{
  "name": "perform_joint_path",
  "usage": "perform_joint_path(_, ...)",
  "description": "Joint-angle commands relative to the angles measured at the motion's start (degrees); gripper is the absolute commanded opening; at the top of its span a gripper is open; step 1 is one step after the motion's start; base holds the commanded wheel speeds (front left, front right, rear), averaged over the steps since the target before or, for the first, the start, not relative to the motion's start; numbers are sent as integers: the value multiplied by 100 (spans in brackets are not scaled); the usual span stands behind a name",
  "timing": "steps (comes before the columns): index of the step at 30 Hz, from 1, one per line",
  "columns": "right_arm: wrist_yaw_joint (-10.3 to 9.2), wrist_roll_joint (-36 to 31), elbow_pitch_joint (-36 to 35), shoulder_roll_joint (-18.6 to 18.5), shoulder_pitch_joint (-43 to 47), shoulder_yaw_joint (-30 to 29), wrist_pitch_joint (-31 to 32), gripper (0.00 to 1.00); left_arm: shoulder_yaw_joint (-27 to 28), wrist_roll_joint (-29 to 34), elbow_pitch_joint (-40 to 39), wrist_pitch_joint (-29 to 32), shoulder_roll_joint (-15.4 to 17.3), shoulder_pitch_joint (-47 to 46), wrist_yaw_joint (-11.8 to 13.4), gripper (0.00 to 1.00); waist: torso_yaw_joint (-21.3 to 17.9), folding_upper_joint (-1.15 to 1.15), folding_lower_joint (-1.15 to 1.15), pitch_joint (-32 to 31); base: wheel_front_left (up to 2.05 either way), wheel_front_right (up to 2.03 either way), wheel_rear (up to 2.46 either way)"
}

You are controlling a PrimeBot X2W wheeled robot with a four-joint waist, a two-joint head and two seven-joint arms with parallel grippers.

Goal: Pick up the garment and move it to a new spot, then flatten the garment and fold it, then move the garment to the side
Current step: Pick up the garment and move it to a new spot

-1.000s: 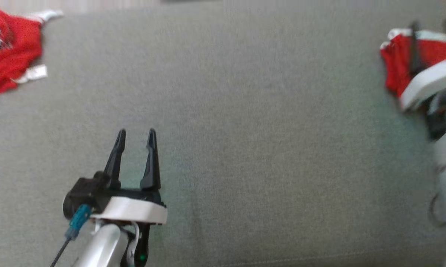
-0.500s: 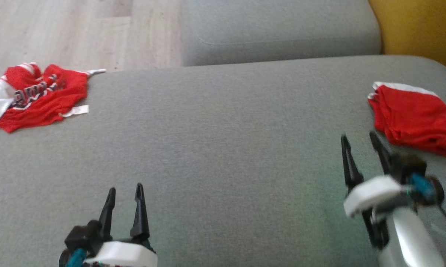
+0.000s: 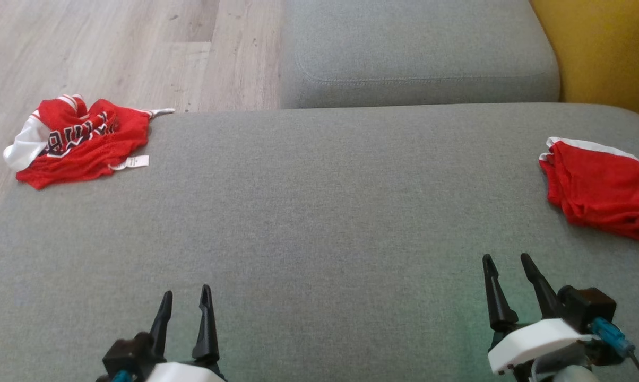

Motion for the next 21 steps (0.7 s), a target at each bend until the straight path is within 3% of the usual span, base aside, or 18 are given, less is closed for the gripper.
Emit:
perform_joint_path(1, 37, -19, -217, -22, -140, 115, -83, 100, 129, 43, -116, -36, 25, -190, -26, 100, 17, 0, 0, -19, 0, 0, 0)
perform_joint_path(7, 37, -93, -224, -22, -98, 81, -68, 100, 55, 47, -79, -30, 11, -229, -62, 100, 136, 0, 0, -60, 0, 0, 0)
perform_joint_path(14, 37, -107, -285, -22, -22, 117, -64, 100, -5, 96, -108, -16, 30, -303, -72, 100, 660, 0, 0, -107, 0, 0, 0)
perform_joint_path(21, 37, 52, -334, -22, -35, 324, -129, 100, -9, 174, -315, 42, 179, -402, -34, 100, 1809, 0, 0, -99, 0, 0, 0)
